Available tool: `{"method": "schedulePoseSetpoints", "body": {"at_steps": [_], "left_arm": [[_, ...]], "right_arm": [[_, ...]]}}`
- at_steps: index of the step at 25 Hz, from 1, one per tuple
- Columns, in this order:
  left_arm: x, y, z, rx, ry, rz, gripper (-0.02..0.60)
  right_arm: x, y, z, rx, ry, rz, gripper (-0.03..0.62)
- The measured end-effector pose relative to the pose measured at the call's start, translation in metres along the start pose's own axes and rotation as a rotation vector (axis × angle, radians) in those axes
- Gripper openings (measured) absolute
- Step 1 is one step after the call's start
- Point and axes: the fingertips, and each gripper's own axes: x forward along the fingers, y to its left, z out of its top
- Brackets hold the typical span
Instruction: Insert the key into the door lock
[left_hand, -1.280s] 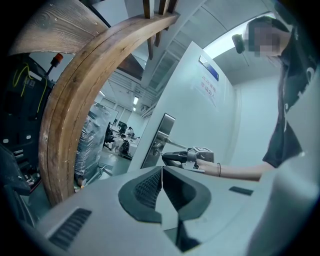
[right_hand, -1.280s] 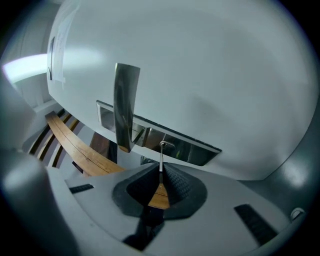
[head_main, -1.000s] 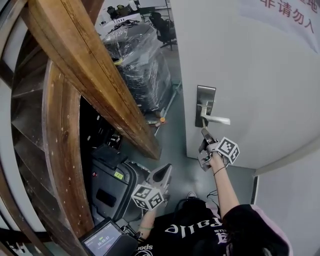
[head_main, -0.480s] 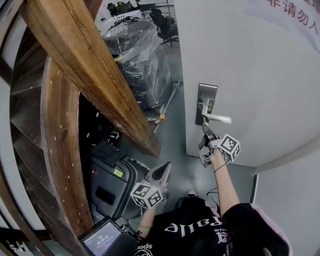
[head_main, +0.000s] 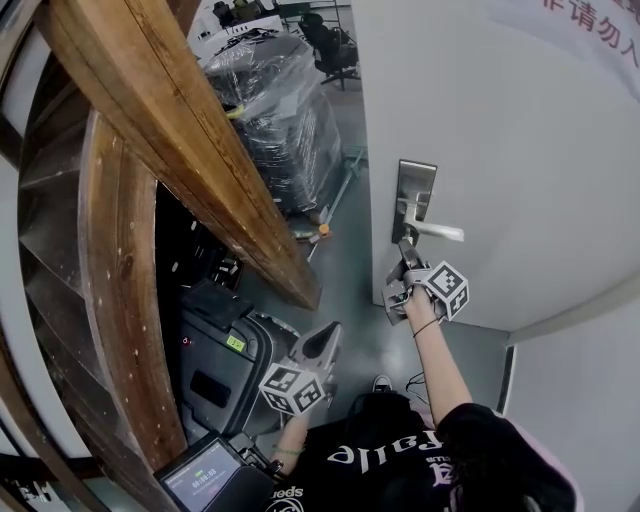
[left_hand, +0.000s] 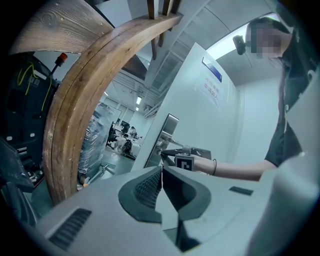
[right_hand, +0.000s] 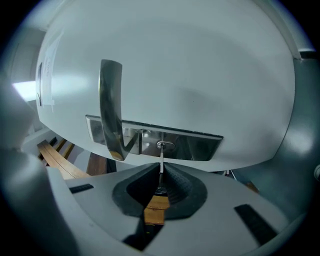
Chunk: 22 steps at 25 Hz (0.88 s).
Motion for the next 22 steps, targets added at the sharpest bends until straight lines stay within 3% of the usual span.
{"method": "schedulePoseSetpoints", "body": {"at_steps": [13, 17, 22], "left_arm": [[-0.003, 0.009, 0.001, 0.0, 0.003, 0.041, 0.009], [-0.003, 0.01, 0.001, 0.001, 0.002, 0.05, 0.009], [-0.005, 0.016, 0.0, -0.005, 0.0, 0.067, 0.009]], "right_arm": [[0.033, 0.001, 0.02, -0.076, 0.071, 0.063, 0.037], [0.038, 0.004, 0.026, -0.172, 0.07, 0.096, 0.038], [0.039, 0.004, 0.023, -0.253, 0.098, 0.055, 0.038]]}}
